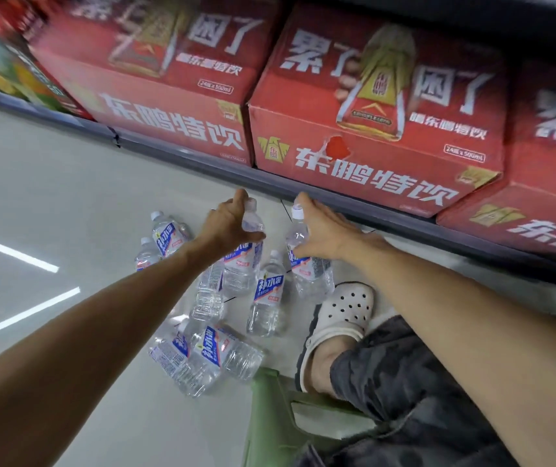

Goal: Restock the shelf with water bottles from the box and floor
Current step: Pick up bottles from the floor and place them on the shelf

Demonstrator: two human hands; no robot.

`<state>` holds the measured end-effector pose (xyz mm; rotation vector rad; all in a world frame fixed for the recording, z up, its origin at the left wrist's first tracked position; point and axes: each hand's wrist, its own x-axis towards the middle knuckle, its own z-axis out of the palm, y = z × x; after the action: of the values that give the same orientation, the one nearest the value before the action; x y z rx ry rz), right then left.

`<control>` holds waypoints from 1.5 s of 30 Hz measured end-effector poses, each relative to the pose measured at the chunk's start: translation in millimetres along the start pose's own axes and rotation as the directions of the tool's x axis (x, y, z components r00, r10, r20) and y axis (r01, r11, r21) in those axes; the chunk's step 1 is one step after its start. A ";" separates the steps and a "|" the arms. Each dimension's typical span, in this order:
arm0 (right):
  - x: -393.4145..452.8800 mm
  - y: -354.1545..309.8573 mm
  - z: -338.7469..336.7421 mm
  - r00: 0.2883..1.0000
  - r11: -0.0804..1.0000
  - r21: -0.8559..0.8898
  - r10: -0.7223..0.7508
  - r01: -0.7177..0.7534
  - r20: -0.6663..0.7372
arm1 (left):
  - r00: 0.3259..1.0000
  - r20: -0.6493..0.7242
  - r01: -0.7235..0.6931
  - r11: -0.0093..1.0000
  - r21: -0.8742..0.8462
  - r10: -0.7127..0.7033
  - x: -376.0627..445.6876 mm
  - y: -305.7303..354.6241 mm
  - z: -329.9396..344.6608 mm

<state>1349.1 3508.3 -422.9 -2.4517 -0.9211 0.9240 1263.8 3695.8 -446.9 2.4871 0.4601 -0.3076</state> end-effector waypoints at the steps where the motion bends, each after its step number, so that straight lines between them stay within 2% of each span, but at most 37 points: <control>1: -6.5 -4.8 -10.3 1.000 1.000 -0.008 -0.027 0.027 -0.014 | 1.000 -0.016 -0.015 1.000 -0.002 0.014 -1.4 9.5 -8.4; 9: -66.3 -39.5 -100.7 0.971 0.987 -0.072 -0.156 0.145 -0.183 | 0.985 -0.123 -0.128 0.990 -0.056 0.120 -13.0 81.4 -84.6; 14: -116.9 -56.7 -160.4 0.928 0.969 -0.157 -0.228 0.189 -0.295 | 0.949 -0.182 -0.272 0.960 -0.068 0.256 -25.0 135.2 -129.9; 20: -182.8 -70.1 -214.4 0.873 0.952 -0.277 -0.241 0.128 -0.424 | 0.902 -0.247 -0.358 0.933 0.026 0.353 -48.5 200.1 -171.3; 28: -264.3 -52.4 -260.4 0.786 0.930 -0.363 -0.260 0.049 -0.561 | 0.784 -0.314 -0.530 0.841 0.110 0.535 -72.3 284.1 -187.5; 36: -343.5 -17.4 -299.7 0.675 0.938 -0.334 -0.185 -0.096 -0.714 | 0.676 -0.361 -0.653 0.749 0.111 0.643 -84.5 369.9 -191.4; 45: -416.0 30.1 -346.9 0.558 0.889 -0.363 -0.158 -0.278 -0.814 | 0.566 -0.353 -0.766 0.633 0.109 0.745 -86.9 471.1 -192.4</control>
<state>1362.3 3166.6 -1.8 -2.8072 -0.7071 -0.5861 1390.2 3424.0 -26.6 2.4193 -0.4993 0.5339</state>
